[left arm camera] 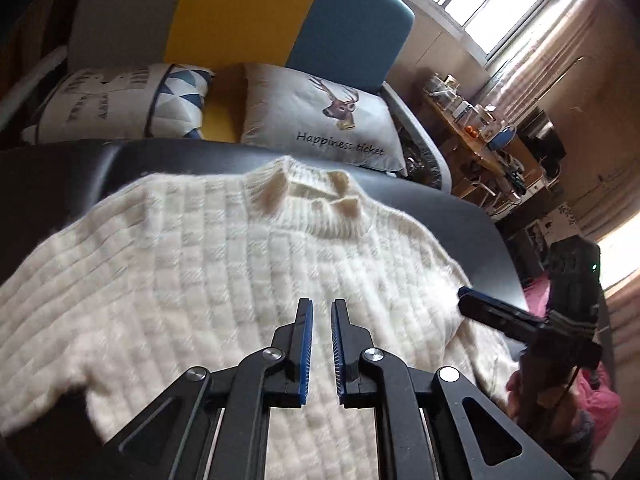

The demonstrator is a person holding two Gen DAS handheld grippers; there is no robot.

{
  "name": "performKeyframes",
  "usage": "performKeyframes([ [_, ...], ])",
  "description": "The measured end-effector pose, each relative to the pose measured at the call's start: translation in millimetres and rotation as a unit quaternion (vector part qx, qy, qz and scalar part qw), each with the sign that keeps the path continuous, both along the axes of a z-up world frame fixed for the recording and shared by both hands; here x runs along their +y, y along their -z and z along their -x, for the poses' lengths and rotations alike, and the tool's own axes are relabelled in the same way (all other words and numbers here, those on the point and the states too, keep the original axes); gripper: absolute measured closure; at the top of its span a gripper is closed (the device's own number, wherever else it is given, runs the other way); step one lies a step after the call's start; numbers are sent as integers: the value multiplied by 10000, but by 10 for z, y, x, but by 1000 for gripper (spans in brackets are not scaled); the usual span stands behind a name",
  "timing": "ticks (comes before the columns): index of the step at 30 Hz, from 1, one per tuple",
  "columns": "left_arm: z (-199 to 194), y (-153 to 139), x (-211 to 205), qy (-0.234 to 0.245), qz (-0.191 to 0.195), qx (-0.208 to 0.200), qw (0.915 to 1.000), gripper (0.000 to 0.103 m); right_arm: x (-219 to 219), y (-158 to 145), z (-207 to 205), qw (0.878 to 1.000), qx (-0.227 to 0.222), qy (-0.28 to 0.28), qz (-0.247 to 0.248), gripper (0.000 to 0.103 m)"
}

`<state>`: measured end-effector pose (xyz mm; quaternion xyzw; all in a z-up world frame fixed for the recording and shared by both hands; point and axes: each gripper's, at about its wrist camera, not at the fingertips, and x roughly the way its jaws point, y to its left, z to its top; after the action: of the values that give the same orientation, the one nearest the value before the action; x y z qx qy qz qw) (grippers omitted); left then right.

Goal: Fold clothes

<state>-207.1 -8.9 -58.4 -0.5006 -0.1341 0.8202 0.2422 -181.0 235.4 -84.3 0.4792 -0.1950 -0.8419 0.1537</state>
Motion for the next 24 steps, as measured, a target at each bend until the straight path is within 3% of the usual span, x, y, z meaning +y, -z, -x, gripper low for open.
performKeyframes([
  [2, 331, 22, 111, 125, -133, -123, 9998, 91, 31, 85, 180, 10000, -47, -61, -15, 5],
  [7, 1055, 133, 574, 380, -220, -215, 9988, 56, 48, 341, 502, 9992, -179, -273, -209, 5],
  [10, 1417, 290, 810, 676, -288, -384, 9966, 56, 79, 520, 583, 9986, -309, -354, -227, 5],
  [14, 1671, 556, 1037, 974, 24, -616, 9933, 56, 147, 644, 547, 9990, -168, -403, -128, 5],
  [20, 1814, 783, 1322, 1546, 29, -851, 9843, 58, 230, 638, 500, 9988, -35, -489, 88, 6],
  [21, 1800, 774, 1349, 1636, 41, -771, 9835, 64, 242, 624, 502, 9988, -8, -485, 67, 6],
  [22, 1785, 764, 1374, 1724, 49, -689, 9826, 86, 248, 621, 503, 9989, 7, -471, -32, 5],
  [23, 1747, 709, 1378, 1781, -32, -550, 9825, 98, 252, 623, 502, 9988, 17, -456, -150, 6],
  [24, 1708, 654, 1381, 1837, -114, -411, 9821, 100, 256, 626, 501, 9987, 27, -441, -269, 6],
])
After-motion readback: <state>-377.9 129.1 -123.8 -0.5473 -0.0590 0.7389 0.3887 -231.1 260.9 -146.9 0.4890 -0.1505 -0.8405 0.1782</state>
